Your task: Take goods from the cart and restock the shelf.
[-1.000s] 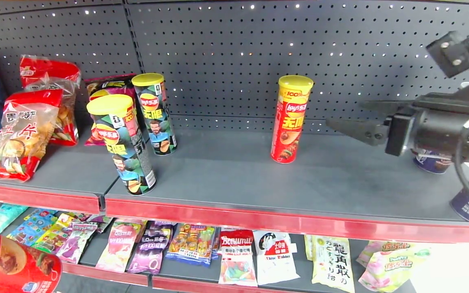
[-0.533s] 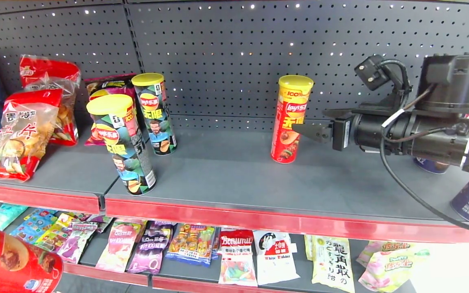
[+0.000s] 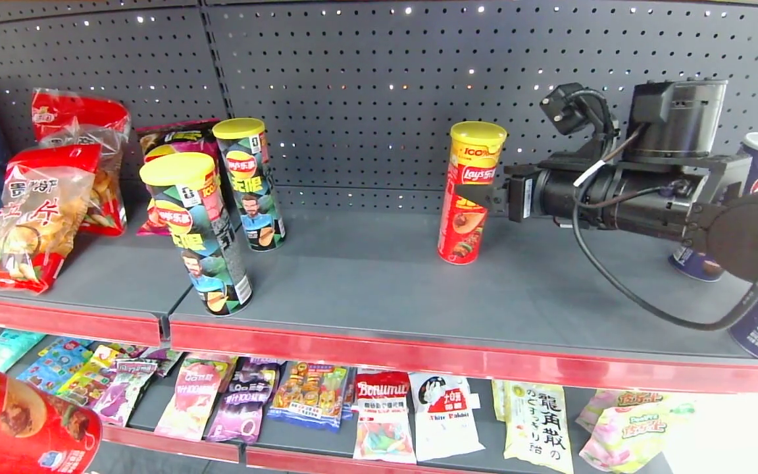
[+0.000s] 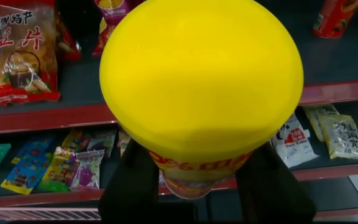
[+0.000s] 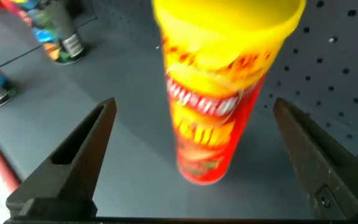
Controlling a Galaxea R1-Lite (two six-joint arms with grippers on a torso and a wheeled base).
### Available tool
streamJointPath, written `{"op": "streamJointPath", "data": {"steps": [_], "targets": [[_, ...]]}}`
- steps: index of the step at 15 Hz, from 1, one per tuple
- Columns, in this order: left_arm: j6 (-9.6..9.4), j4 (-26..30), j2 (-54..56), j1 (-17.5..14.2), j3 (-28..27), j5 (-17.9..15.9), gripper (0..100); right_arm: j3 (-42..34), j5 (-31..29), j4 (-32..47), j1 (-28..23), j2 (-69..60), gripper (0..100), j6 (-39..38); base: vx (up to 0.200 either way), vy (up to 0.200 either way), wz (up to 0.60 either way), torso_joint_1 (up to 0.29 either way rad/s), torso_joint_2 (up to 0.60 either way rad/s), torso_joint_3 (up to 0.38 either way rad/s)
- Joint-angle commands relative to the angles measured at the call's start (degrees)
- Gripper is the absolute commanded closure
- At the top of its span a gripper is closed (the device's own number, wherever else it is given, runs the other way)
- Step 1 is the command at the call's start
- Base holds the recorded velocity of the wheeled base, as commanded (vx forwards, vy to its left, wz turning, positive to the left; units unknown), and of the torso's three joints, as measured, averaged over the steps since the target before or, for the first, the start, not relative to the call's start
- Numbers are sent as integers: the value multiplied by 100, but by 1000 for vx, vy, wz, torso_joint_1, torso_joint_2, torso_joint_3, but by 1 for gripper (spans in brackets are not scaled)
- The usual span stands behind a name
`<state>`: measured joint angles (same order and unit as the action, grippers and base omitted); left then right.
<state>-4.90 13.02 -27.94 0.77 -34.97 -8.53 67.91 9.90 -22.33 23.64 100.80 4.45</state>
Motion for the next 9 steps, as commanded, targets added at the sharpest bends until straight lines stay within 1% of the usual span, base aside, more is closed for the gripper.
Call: {"op": "streamJointPath", "data": {"steps": [1,3,9], "targets": [[-2,-1,-10,-6,-1,27,100,249,-76,1,-26,273,0,12,0,0,0,0,0,0],[-2,-1,-1,-6,-9,97,100,416,-76,10,-43,405,0,3,0,0,0,0,0,0],[-2,-1,-1,-6,-1,106,100,996,-243,10,-35,853,0,3,0,0,0,0,0,0]]}}
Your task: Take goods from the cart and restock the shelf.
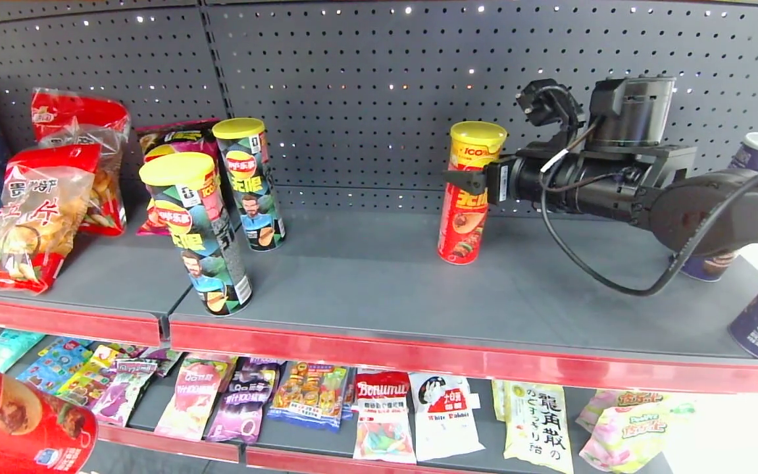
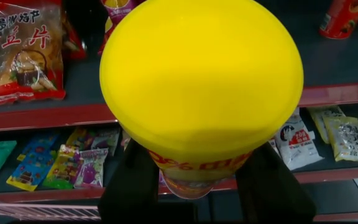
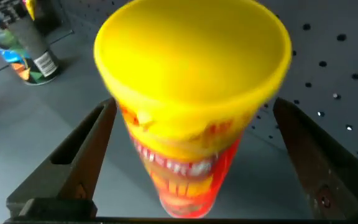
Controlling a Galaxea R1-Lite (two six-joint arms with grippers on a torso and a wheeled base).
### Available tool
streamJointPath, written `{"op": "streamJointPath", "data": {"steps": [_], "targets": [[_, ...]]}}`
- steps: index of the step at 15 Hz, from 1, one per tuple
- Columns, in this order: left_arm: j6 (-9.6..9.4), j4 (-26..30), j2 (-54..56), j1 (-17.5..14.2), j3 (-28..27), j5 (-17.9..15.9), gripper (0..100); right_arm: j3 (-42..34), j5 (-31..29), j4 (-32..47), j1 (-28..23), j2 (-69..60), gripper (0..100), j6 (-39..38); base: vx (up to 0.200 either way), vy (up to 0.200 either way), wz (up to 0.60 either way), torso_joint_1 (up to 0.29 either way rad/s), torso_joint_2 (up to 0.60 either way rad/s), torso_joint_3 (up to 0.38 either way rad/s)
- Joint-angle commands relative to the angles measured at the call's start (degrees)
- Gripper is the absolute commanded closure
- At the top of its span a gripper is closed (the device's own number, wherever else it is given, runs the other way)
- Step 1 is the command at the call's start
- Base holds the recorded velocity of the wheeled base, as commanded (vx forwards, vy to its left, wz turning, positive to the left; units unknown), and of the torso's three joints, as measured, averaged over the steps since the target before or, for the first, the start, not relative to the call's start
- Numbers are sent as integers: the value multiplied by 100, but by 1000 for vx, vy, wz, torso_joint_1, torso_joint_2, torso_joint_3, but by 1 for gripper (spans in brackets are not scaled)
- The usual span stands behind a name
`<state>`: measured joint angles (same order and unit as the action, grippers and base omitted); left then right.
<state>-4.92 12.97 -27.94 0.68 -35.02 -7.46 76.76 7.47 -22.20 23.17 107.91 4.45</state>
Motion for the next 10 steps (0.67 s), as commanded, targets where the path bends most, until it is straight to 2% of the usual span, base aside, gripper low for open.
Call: {"op": "streamJointPath", "data": {"steps": [1,5,6,10], "targets": [[0,4,-1,2,4,-1,100,146,-35,-4,12,186,0,3,0,0,0,0,0,0],[0,4,17,2,13,-1,100,401,-281,-13,47,433,0,3,0,0,0,0,0,0],[0,4,26,2,13,-1,100,401,-317,-13,47,468,100,3,0,0,0,0,0,0],[0,4,34,2,31,-1,100,348,-457,-13,82,397,100,21,0,0,0,0,0,0]]}}
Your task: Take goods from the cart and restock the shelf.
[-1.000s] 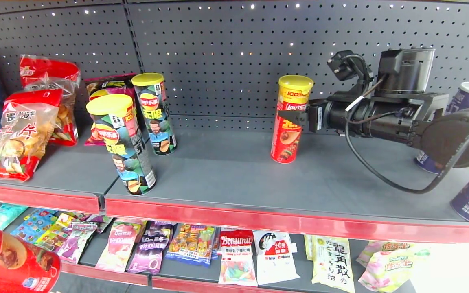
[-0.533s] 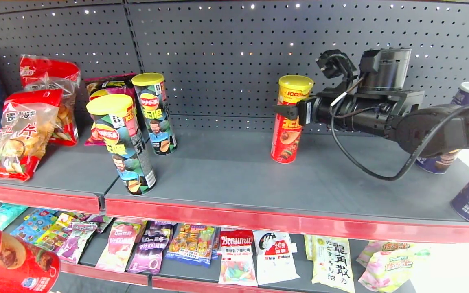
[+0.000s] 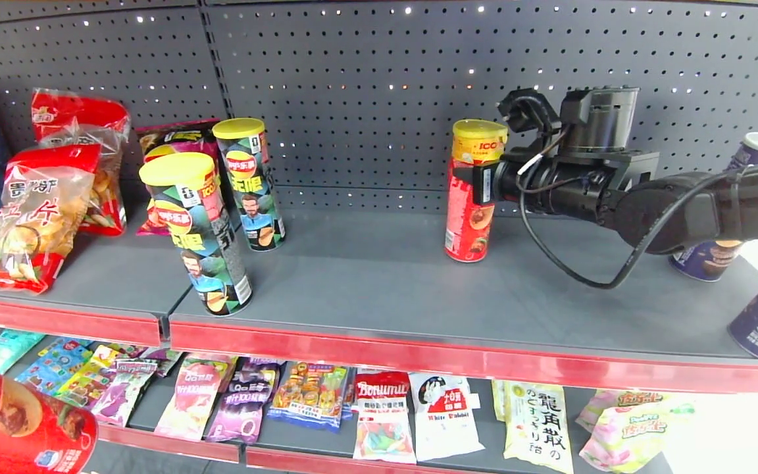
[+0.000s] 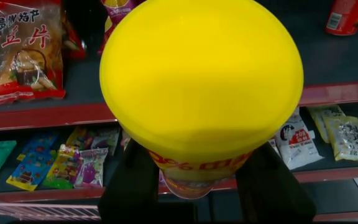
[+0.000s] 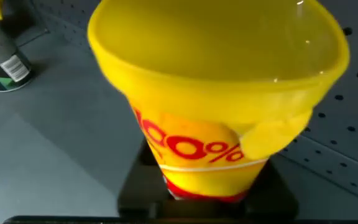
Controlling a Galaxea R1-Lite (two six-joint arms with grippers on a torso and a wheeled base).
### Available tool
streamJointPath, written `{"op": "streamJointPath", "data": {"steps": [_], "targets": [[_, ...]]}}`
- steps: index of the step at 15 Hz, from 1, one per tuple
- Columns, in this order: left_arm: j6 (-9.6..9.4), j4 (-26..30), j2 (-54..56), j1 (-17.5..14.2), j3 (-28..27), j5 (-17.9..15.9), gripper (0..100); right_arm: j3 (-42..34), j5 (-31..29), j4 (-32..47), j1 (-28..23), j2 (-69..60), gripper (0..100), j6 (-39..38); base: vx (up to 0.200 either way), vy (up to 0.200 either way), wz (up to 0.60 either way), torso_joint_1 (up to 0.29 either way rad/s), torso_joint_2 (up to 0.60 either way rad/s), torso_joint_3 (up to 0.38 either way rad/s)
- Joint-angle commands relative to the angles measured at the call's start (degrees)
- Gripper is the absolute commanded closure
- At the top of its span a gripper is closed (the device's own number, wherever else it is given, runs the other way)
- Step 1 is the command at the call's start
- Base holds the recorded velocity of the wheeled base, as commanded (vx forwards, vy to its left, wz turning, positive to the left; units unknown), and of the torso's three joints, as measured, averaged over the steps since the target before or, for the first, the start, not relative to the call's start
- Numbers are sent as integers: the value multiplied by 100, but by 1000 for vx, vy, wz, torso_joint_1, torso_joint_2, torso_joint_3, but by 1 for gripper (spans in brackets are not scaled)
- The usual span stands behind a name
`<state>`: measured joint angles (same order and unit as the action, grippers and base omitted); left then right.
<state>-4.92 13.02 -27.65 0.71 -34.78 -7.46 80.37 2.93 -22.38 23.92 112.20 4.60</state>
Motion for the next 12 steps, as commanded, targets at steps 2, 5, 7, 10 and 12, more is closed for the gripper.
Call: {"op": "streamJointPath", "data": {"steps": [2,5,7,10,12], "targets": [[0,-1,5,0,15,-1,100,-13,-231,23,148,-251,100,6,0,0,0,0,0,0],[0,-1,5,0,41,-1,100,-303,-1031,85,412,-717,100,24,0,0,0,0,0,0],[0,-1,-13,0,50,-10,100,-716,-1593,41,605,-937,100,-46,0,0,0,0,0,0],[0,8,-13,0,59,-10,100,-1296,-2270,23,983,-1438,100,-688,0,0,0,0,0,0],[0,8,-13,0,94,-10,100,-1683,-2894,-65,1256,-1605,100,-952,0,0,0,0,0,0]]}}
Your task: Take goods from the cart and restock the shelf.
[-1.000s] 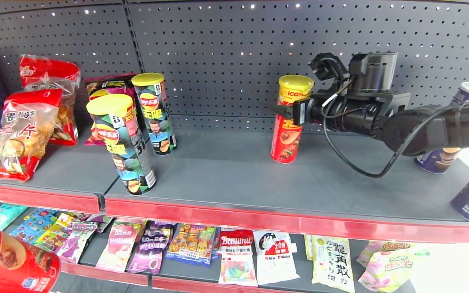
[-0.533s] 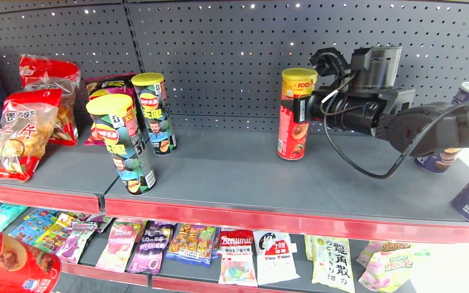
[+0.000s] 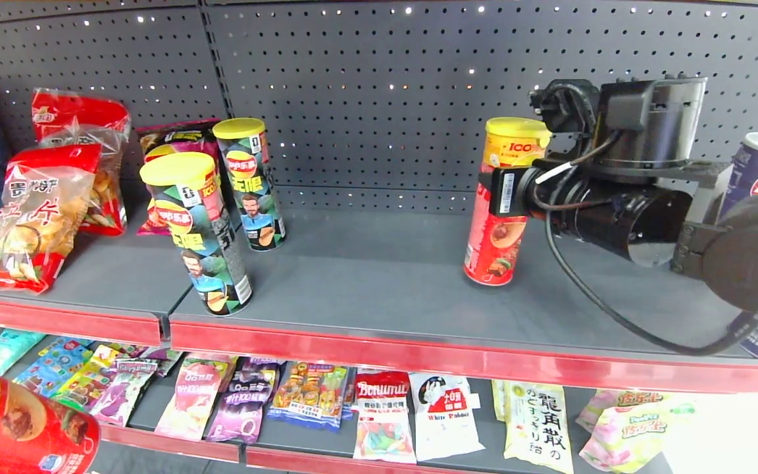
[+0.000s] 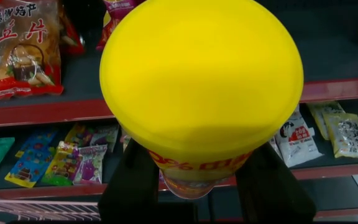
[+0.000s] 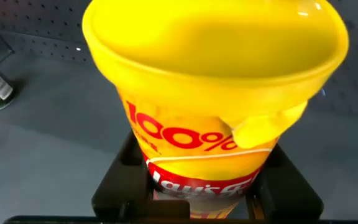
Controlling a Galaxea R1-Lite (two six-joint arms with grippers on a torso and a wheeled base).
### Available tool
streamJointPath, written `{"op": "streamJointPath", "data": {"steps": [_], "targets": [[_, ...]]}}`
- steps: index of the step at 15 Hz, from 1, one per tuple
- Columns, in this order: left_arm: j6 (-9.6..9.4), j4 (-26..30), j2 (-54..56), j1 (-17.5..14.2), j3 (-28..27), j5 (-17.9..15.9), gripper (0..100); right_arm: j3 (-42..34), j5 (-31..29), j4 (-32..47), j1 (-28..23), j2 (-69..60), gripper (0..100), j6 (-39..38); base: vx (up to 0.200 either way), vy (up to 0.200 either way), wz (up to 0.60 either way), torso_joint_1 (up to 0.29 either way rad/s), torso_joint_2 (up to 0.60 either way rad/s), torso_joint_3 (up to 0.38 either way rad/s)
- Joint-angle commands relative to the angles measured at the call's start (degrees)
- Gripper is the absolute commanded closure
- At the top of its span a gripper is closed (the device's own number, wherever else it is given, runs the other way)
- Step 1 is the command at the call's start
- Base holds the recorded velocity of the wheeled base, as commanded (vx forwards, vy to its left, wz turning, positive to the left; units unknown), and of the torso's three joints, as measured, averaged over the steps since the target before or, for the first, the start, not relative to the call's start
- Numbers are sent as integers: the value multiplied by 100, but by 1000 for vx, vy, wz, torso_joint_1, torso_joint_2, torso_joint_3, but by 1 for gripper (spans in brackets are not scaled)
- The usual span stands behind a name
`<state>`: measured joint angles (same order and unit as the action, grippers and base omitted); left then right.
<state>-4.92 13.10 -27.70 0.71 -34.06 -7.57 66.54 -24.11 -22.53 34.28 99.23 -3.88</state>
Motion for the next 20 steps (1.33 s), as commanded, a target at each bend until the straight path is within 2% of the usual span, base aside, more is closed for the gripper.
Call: {"op": "streamJointPath", "data": {"steps": [1,4,7,14,20], "targets": [[0,-1,-8,0,31,1,100,-449,-234,-331,299,-343,100,-201,0,0,0,0,0,0],[0,-1,1,0,66,1,100,-985,-762,-1025,597,-343,100,-69,0,0,0,0,0,0],[0,-1,10,0,66,1,100,-1266,-1060,-1052,879,-396,100,-78,0,0,0,0,0,0],[0,-1,28,0,119,10,100,-1275,-1676,-1052,1380,-299,100,-78,0,0,0,0,0,0],[0,-1,63,0,154,10,100,-1248,-1737,-1052,1626,-211,100,-105,0,0,0,0,0,0]]}}
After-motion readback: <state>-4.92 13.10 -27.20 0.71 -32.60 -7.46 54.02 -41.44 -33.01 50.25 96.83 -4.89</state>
